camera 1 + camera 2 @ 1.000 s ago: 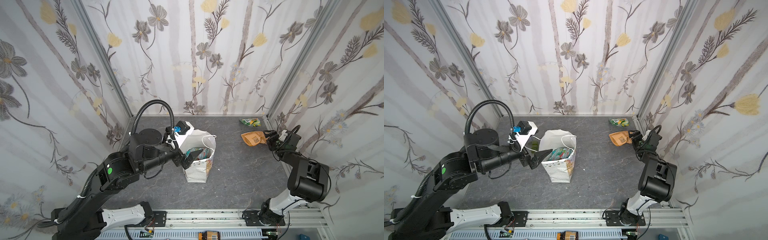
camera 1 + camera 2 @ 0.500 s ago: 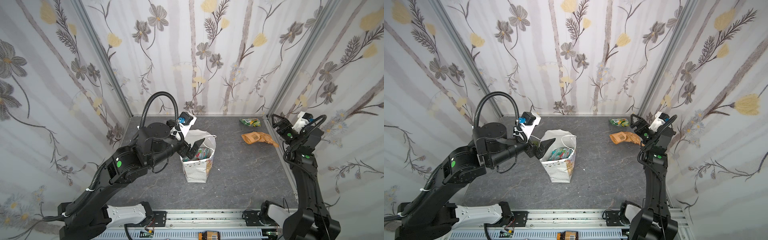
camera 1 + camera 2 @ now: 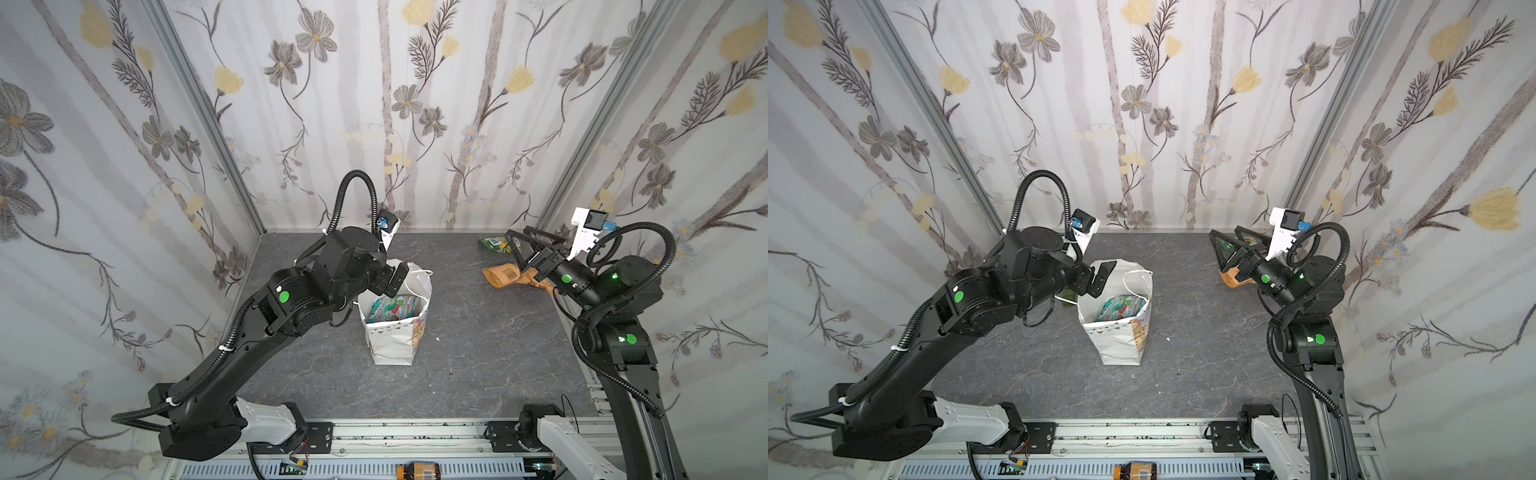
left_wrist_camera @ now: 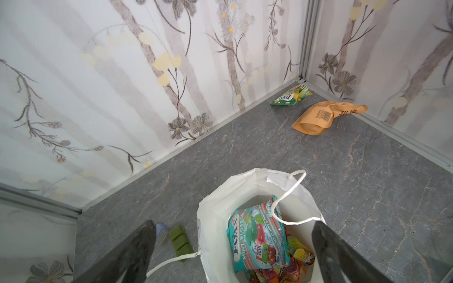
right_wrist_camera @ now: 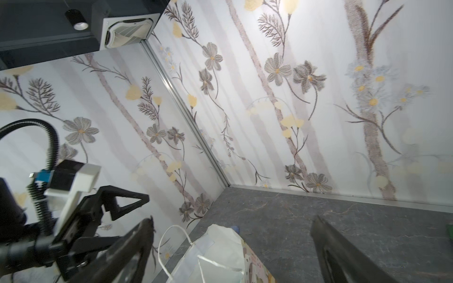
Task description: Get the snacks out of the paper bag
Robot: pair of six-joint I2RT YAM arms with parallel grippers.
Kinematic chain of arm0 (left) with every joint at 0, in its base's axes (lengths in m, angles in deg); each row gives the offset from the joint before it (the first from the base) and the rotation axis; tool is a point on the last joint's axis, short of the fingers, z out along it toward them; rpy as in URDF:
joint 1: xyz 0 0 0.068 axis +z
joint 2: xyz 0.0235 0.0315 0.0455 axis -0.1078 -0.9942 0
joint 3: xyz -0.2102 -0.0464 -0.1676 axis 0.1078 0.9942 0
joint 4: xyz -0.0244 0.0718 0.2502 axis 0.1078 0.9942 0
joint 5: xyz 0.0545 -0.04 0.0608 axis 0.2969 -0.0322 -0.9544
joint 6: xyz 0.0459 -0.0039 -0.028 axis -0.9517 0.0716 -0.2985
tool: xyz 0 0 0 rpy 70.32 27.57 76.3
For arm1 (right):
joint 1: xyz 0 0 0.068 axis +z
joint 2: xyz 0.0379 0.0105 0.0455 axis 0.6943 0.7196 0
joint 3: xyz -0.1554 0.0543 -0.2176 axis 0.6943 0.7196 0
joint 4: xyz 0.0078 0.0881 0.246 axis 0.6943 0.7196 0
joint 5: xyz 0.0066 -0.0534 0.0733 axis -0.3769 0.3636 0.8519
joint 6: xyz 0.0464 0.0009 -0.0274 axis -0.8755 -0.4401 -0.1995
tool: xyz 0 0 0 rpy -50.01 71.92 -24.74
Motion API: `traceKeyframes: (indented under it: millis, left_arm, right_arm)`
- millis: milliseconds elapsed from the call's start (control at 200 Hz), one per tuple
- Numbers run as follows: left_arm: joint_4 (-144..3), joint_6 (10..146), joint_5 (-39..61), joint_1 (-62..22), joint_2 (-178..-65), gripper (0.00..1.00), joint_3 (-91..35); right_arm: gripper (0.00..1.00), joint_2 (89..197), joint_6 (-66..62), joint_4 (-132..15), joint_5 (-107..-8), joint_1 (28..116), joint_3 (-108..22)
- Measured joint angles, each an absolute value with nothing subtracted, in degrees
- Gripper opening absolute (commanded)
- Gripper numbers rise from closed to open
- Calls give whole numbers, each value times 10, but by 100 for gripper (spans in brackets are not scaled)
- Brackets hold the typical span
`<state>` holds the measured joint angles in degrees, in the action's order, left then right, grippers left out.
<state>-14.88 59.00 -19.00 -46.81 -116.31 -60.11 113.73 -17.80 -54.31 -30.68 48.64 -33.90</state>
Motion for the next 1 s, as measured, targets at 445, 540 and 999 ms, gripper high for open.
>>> traceKeyframes:
  millis: [445, 540, 999]
  left_arm:
    - [-51, 693, -122, -386, -1282, 90, -621]
    - [-37, 705, -97, -383, -1301, 90, -619]
    - [-40, 719, 23, -382, -1319, 89, -538]
  right_arm:
    - [100, 1146, -159, -447, -365, 659, -374]
    - [100, 1146, -159, -438, -374, 665, -374]
    - [100, 1148, -168, -422, -391, 667, -374]
